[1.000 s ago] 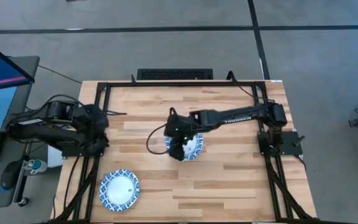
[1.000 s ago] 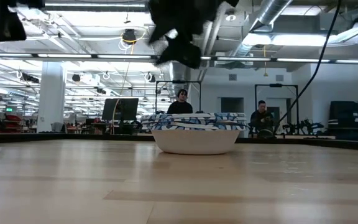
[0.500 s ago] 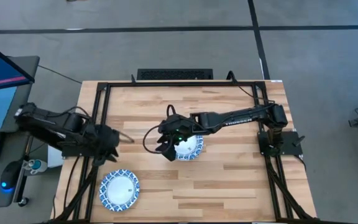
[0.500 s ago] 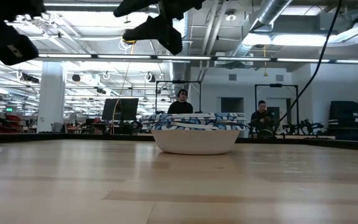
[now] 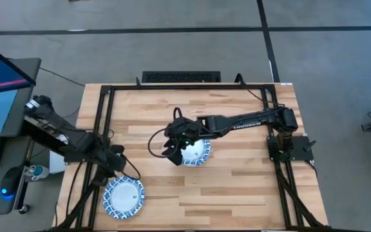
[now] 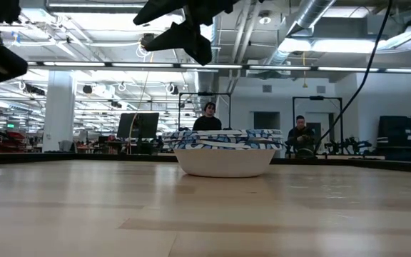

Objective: Nest bowls inside each other
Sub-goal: Stack the white bowl on top of the other white bowl

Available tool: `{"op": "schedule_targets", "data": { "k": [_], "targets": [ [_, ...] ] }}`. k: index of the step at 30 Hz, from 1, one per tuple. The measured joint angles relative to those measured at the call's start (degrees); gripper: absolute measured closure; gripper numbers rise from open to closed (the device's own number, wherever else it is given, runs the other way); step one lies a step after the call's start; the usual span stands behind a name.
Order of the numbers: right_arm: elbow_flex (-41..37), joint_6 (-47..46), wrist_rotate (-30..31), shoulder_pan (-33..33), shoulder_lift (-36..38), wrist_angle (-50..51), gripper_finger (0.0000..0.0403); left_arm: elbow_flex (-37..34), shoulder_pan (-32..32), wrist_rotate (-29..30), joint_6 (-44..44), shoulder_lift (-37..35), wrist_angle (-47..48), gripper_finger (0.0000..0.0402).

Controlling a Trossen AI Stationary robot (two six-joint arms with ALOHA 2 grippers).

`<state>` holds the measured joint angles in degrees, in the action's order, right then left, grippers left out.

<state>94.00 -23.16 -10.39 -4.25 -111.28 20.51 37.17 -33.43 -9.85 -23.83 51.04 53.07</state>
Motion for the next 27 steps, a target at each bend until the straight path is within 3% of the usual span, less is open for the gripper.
{"op": "schedule_targets", "data": {
  "k": [11, 18, 27],
  "targets": [
    [0.0, -0.9, -0.1, -0.2, 0.0, 0.0, 0.0182, 0.0, -1.4, 3.4, -4.4, 16.5, -9.7, 0.0285],
    [0.0, -2.4, -0.2, -1.1, 0.0, 0.0, 0.0182, 0.1, -1.4, 3.9, -4.6, 21.7, -18.2, 0.0285],
    [0.0, -2.4, -0.3, -2.1, 0.0, 0.5, 0.0182, 1.4, -1.4, 3.3, -8.3, 23.0, -17.9, 0.0285]
  ]
}}
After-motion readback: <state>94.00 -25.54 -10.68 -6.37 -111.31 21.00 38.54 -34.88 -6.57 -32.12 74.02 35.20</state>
